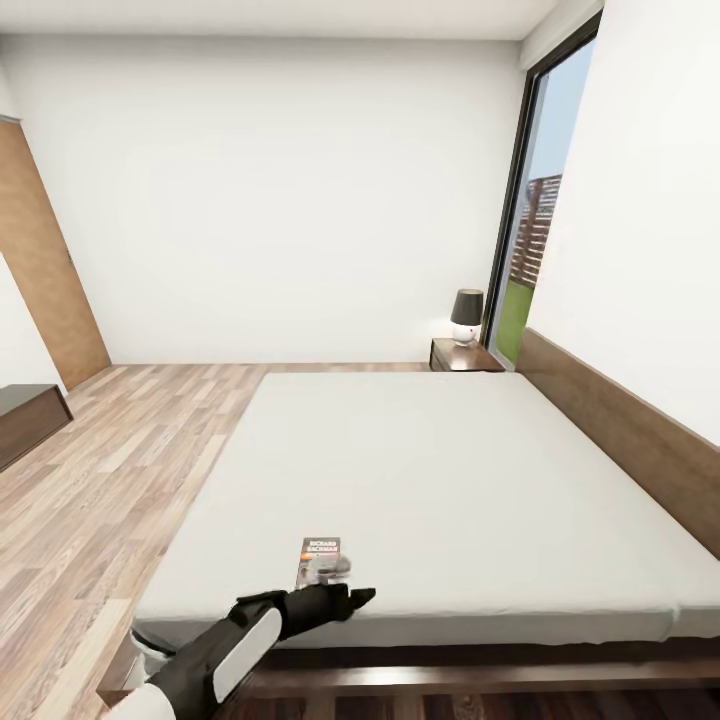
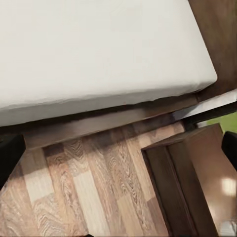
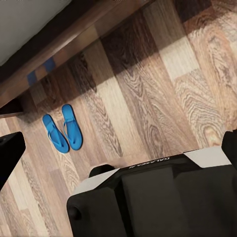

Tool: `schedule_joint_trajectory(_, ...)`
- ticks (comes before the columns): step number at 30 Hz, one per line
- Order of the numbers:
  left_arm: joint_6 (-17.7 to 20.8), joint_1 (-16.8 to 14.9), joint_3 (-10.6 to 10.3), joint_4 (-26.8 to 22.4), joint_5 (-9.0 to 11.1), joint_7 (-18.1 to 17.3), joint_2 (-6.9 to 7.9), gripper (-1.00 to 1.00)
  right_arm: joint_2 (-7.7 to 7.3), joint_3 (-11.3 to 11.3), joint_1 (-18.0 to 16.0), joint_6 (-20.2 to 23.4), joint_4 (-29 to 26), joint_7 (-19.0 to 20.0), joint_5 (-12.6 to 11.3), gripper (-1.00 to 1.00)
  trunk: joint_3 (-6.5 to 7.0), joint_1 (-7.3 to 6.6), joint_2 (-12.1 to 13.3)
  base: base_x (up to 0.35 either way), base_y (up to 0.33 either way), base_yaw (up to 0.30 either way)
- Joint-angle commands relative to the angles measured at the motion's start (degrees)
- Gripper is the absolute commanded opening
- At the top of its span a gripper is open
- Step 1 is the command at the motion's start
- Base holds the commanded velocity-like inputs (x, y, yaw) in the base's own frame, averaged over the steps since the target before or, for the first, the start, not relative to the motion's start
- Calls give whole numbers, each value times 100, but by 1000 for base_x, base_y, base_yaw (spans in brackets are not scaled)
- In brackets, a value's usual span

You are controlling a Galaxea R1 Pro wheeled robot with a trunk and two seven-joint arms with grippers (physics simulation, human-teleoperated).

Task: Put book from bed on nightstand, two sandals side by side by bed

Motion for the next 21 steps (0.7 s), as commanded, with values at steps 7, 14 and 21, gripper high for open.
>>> schedule_joint_trajectory(7,519,-692,772,-355,56,1266,-2,100,-3,-3,-9,-11,16,33,-45,100,-14,4,-13,0,0,0)
schedule_joint_trajectory(14,545,-839,1001,-352,57,1584,-11,100,-8,-3,-9,-11,15,34,-45,100,-14,4,-13,0,0,0)
schedule_joint_trajectory(21,538,-820,1020,-344,60,1634,13,100,-10,-3,-9,-11,9,34,-45,100,-14,4,-13,0,0,0)
